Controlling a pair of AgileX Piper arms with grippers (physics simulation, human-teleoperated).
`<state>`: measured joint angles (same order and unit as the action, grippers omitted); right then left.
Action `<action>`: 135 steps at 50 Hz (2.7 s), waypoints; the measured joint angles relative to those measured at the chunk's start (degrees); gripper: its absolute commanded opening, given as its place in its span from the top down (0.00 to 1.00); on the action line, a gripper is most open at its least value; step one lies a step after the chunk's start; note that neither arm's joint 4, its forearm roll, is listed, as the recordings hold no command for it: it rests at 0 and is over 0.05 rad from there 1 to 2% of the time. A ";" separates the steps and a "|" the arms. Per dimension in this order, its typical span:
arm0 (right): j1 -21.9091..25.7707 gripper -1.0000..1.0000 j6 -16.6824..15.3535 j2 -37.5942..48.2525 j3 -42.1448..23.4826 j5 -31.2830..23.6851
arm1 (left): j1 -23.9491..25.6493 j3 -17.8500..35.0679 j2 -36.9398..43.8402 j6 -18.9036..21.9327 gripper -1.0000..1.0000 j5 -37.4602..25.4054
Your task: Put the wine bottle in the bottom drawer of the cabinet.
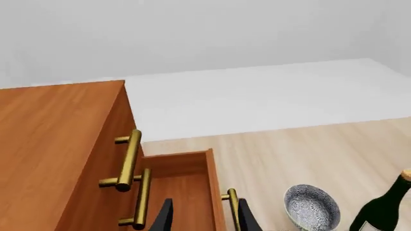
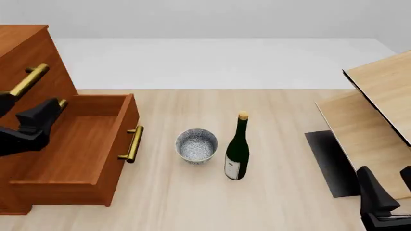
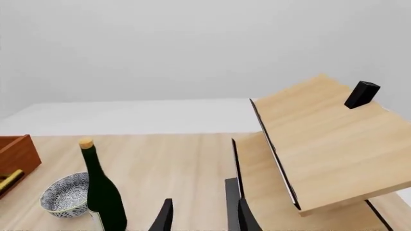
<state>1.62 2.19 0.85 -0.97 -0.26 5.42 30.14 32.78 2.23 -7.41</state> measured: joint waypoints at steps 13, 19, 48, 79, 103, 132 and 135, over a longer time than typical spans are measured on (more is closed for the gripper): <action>0.43 0.00 0.48 0.57 0.25 0.07 | 1.60 9.48 11.39 -1.00 0.00 -6.05; 0.55 0.00 0.50 0.64 0.26 -0.04 | 1.68 12.15 16.26 -1.72 0.00 -8.24; 1.33 0.00 0.32 1.82 0.66 0.43 | 2.01 10.44 28.92 -2.73 0.00 -6.72; 1.78 0.00 0.43 2.61 0.79 0.76 | 2.81 4.46 36.47 -6.04 0.00 3.74; 1.82 0.00 0.50 2.73 0.79 0.71 | 5.39 2.38 41.32 -7.80 0.00 9.22; 1.99 0.00 0.67 2.87 0.81 0.61 | 6.67 -0.14 50.61 -8.52 0.00 18.51; 1.99 0.00 0.68 2.85 0.81 0.57 | 6.76 -0.29 51.20 -8.60 0.00 19.07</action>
<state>3.61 2.87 3.70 -0.16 0.31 12.18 29.85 83.97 -6.37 11.66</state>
